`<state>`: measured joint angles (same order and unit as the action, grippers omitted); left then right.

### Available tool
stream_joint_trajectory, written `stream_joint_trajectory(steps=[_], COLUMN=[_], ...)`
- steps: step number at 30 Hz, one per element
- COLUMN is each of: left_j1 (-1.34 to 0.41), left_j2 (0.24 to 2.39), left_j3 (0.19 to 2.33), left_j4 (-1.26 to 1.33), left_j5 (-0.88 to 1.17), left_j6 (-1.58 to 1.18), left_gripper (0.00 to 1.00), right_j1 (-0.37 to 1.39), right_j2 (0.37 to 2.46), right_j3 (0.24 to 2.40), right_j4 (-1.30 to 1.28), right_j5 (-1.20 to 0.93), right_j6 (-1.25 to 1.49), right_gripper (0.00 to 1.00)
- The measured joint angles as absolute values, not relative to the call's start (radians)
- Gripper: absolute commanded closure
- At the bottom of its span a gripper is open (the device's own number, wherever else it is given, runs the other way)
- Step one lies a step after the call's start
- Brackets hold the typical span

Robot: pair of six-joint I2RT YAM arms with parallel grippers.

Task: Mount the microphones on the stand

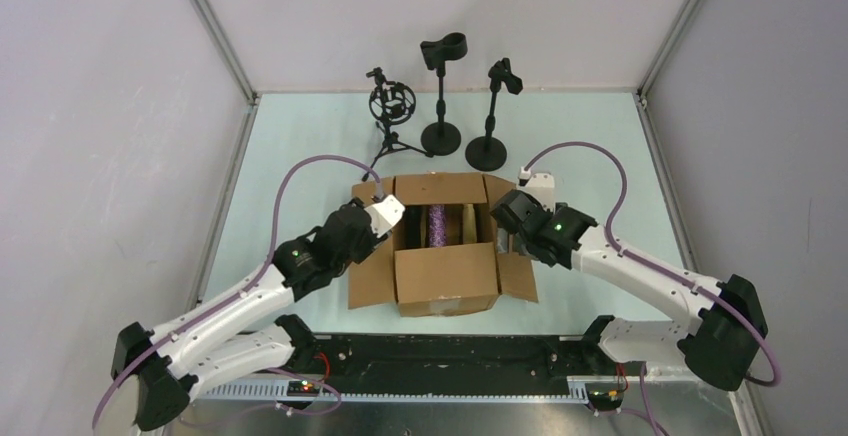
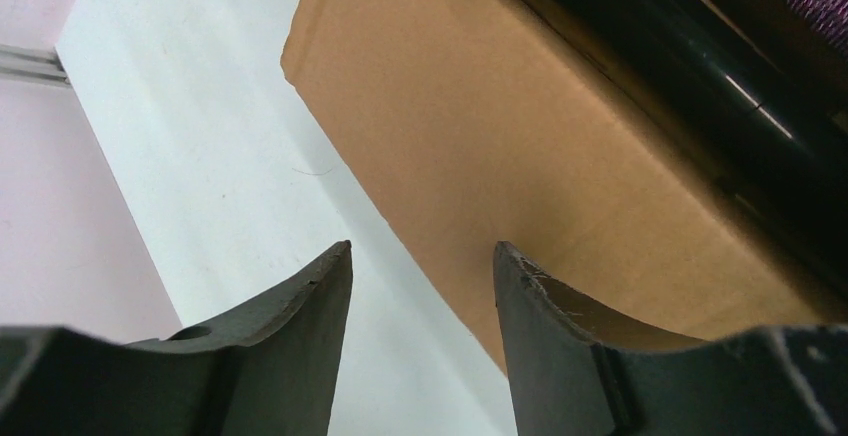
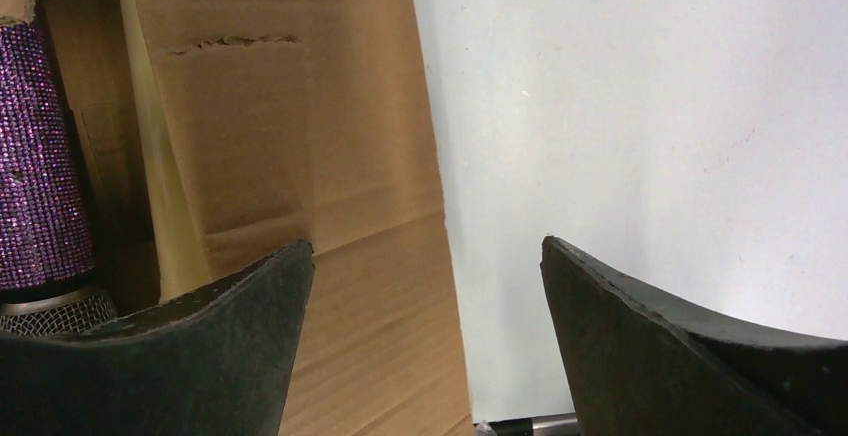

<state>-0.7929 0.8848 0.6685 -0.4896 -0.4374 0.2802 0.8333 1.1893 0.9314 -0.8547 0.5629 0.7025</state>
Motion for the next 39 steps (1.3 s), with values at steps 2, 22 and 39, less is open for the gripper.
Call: stream_joint_trajectory(steps=[2, 22, 39], left_j1=[-0.791, -0.791, -0.739], left_j2=[0.899, 0.766, 1.129], left_j3=[0.654, 0.749, 0.845], left_j4=[-0.474, -0.447, -0.367], left_j5=[-0.424, -0.114, -0.044], left_j6=[0.291, 0.43, 0.507], left_gripper=[0.39, 0.01, 0.0], right_j1=[0.833, 0.761, 0.929], right_j2=[1.198, 1.113, 1.055], right_j3=[0.931, 0.951, 0.974], right_j4=[-0.854, -0.752, -0.58], right_j5=[0.561, 0.387, 0.258], right_j6=[0.698, 0.608, 0.557], right_gripper=[0.12, 0.13, 0.15])
